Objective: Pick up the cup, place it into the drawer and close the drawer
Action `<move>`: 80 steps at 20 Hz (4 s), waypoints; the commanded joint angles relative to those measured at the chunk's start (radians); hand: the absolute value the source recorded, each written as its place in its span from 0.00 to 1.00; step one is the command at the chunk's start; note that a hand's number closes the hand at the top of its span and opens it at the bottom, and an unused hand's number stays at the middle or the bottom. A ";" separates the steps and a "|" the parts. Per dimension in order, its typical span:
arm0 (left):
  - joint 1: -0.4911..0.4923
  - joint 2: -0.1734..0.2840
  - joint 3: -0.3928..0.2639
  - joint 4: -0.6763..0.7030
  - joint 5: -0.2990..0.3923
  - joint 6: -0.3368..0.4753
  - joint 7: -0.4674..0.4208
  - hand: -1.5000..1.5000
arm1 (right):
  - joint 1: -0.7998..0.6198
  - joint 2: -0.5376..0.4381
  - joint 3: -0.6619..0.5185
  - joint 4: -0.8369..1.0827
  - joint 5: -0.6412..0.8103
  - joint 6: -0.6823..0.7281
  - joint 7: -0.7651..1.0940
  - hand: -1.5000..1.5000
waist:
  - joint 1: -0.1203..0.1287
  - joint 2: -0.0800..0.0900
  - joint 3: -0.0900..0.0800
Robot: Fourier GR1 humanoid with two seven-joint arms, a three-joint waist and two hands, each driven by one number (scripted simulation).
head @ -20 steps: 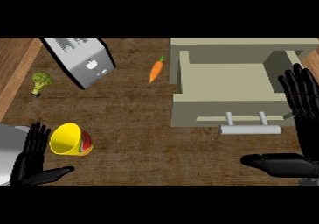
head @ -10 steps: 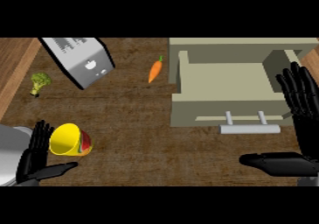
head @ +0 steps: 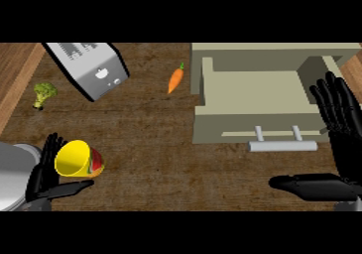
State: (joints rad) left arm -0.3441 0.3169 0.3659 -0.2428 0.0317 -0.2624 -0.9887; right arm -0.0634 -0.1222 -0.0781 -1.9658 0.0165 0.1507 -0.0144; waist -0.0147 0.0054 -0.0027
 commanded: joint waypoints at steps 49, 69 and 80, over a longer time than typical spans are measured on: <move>-0.262 -0.238 -0.125 -0.545 0.122 -0.023 0.166 1.00 | -0.024 -0.032 -0.058 0.040 -0.023 0.019 0.031 0.00 | 0.028 -0.015 0.004; -0.616 -0.317 -0.439 -0.708 0.176 0.433 0.637 1.00 | 0.044 -0.059 -0.129 0.076 -0.086 0.095 -0.082 0.00 | -0.004 -0.004 0.003; -0.834 -0.317 -0.542 -0.406 0.352 0.534 0.667 1.00 | 0.020 -0.053 -0.108 0.075 -0.058 0.083 -0.078 0.00 | -0.023 -0.001 0.003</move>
State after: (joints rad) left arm -1.1604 0.0003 -0.0987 -0.7065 0.3094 0.2347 -0.3171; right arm -0.0796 -0.1746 -0.1825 -1.8857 -0.0465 0.2194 -0.0545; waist -0.0332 0.0056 0.0005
